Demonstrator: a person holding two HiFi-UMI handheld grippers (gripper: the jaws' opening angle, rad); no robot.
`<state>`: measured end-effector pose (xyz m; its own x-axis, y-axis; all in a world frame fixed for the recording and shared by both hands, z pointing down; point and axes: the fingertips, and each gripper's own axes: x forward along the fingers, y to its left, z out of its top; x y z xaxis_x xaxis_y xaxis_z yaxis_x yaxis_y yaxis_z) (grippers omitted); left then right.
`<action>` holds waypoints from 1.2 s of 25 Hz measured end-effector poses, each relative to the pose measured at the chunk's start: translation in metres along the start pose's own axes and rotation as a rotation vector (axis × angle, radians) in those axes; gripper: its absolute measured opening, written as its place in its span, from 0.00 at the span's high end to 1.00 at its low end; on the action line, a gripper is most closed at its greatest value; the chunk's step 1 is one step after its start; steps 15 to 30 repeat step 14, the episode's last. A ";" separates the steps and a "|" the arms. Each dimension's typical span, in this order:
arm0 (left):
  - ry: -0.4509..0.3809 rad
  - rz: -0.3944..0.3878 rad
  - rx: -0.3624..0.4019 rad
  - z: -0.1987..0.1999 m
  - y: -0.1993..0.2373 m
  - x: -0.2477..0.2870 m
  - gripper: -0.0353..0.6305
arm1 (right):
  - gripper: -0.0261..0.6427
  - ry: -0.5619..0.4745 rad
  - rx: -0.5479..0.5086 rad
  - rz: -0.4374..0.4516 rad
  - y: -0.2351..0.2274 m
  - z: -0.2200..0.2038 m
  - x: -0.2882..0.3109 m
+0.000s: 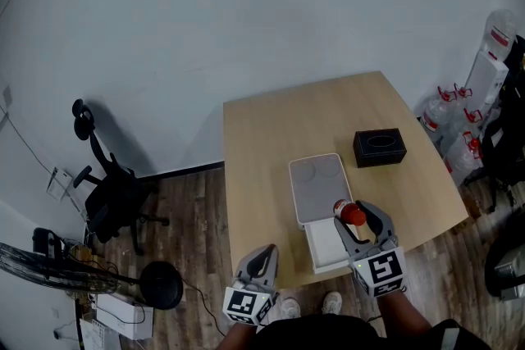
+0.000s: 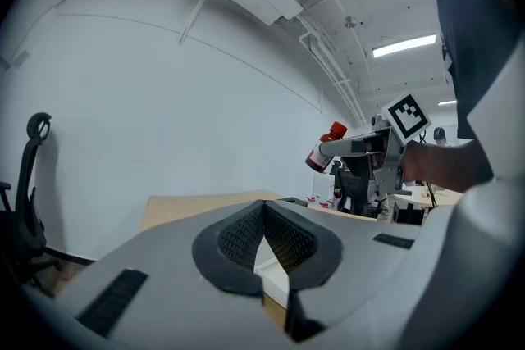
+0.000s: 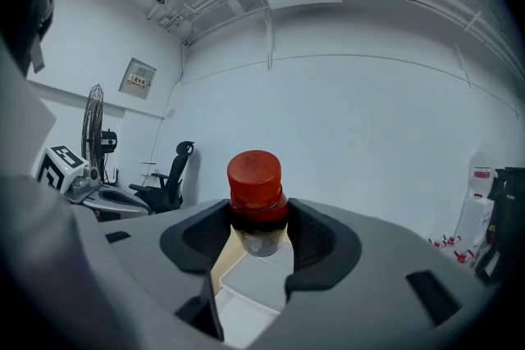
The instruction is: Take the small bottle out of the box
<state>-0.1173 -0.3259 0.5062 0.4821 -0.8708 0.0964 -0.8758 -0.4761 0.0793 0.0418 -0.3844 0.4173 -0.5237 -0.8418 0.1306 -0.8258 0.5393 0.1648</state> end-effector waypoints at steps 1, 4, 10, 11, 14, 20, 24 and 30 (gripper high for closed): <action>0.002 -0.009 -0.001 -0.001 -0.004 0.000 0.93 | 0.62 0.003 0.000 -0.001 0.000 -0.001 -0.001; 0.004 -0.020 0.001 -0.002 -0.010 0.003 0.93 | 0.62 0.007 -0.005 -0.007 -0.003 -0.004 -0.002; 0.007 -0.004 -0.011 0.000 -0.011 0.008 0.93 | 0.62 0.019 -0.014 -0.020 -0.009 -0.010 -0.006; 0.003 -0.002 -0.008 0.000 -0.010 0.009 0.93 | 0.62 0.016 -0.015 -0.021 -0.010 -0.010 -0.005; -0.012 0.001 0.004 0.001 -0.007 0.012 0.93 | 0.62 0.010 -0.014 -0.024 -0.014 -0.010 -0.004; -0.012 0.001 0.004 0.001 -0.007 0.012 0.93 | 0.62 0.010 -0.014 -0.024 -0.014 -0.010 -0.004; -0.012 0.001 0.004 0.001 -0.007 0.012 0.93 | 0.62 0.010 -0.014 -0.024 -0.014 -0.010 -0.004; -0.012 0.001 0.004 0.001 -0.007 0.012 0.93 | 0.62 0.010 -0.014 -0.024 -0.014 -0.010 -0.004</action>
